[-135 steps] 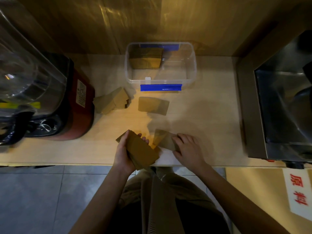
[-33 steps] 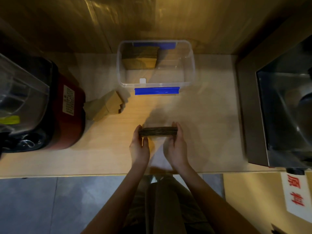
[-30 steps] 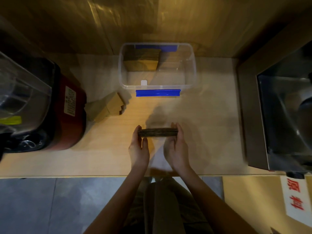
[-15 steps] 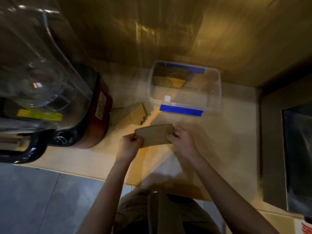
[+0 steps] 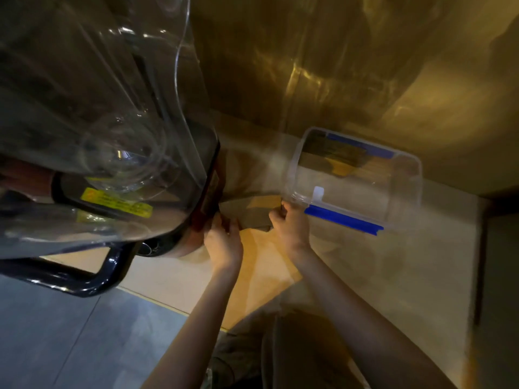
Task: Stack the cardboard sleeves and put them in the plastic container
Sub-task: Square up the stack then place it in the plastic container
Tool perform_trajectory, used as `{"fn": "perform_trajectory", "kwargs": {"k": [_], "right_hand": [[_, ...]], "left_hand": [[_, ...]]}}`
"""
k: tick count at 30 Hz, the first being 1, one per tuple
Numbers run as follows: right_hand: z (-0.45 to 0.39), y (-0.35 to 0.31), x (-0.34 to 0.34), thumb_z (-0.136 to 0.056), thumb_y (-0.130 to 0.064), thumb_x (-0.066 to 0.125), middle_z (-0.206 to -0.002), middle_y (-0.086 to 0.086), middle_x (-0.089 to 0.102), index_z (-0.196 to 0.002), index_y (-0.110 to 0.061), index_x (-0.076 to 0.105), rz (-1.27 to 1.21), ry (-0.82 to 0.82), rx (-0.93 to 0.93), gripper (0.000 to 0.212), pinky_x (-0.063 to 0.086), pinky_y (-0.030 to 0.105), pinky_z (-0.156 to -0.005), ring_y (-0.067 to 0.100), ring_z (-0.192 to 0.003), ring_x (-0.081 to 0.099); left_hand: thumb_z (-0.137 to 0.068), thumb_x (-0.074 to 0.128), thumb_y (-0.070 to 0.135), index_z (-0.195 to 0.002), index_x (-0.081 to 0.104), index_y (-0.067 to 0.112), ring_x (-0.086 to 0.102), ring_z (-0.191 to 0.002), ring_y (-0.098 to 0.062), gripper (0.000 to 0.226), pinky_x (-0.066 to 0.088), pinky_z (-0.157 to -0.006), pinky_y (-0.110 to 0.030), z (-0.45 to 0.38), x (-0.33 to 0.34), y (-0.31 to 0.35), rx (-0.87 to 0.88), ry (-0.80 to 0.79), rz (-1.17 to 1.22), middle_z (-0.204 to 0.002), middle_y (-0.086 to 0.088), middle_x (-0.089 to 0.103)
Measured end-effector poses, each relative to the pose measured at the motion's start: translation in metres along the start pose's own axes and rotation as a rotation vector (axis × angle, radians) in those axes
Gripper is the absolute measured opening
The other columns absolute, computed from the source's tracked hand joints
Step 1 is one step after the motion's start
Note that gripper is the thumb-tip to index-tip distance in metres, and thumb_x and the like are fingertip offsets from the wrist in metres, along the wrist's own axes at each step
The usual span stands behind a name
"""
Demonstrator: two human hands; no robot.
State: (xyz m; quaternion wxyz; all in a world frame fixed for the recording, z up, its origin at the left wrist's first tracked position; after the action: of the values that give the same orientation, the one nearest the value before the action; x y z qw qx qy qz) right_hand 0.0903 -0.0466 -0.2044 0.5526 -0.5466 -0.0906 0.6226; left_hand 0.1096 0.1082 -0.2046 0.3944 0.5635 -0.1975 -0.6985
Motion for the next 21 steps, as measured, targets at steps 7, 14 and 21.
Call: {"fn": "perform_trajectory", "kwargs": {"k": [7,14,21], "right_hand": [[-0.004,0.007,0.008,-0.089,-0.021,0.051,-0.12,0.015,0.054,-0.115,-0.006,0.056,0.229,0.041,-0.066,0.03,0.044,0.036,-0.099,0.028,-0.115,0.051],[-0.008,0.013,0.002,-0.085,-0.013,0.059,-0.085,-0.006,0.062,-0.104,-0.012,0.057,-0.5,-0.063,0.223,0.019,0.044,0.014,-0.069,0.009,-0.084,0.059],[-0.015,0.012,0.011,-0.08,-0.007,0.064,-0.084,0.005,0.067,-0.095,-0.008,0.066,-0.475,-0.147,0.292,0.016,0.05,0.015,-0.065,0.016,-0.08,0.063]], "left_hand": [[-0.088,0.049,0.018,-0.133,0.036,-0.004,0.039,-0.127,-0.039,0.051,0.033,-0.105,-0.042,0.008,0.018,-0.01,-0.151,-0.031,0.065,-0.137,-0.026,0.042],[-0.086,0.052,0.032,-0.138,0.031,0.006,0.04,-0.129,-0.036,0.062,0.034,-0.108,-0.042,0.005,0.019,-0.021,-0.264,-0.069,0.25,-0.141,-0.021,0.041],[-0.084,0.053,0.027,-0.135,0.037,0.003,0.042,-0.125,-0.04,0.059,0.035,-0.105,-0.047,-0.006,0.021,-0.028,-0.26,-0.085,0.193,-0.136,-0.024,0.045]]}}
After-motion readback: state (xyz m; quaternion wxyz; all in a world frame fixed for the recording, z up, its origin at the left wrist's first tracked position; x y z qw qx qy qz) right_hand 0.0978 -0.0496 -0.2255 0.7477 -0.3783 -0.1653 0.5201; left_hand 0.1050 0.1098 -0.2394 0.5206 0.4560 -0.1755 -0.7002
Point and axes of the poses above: each hand's wrist, its own z-axis away from the middle knuckle, its own x-axis out of the palm, y = z × x, the point moved 5 cm from there along -z, towards the middle knuckle
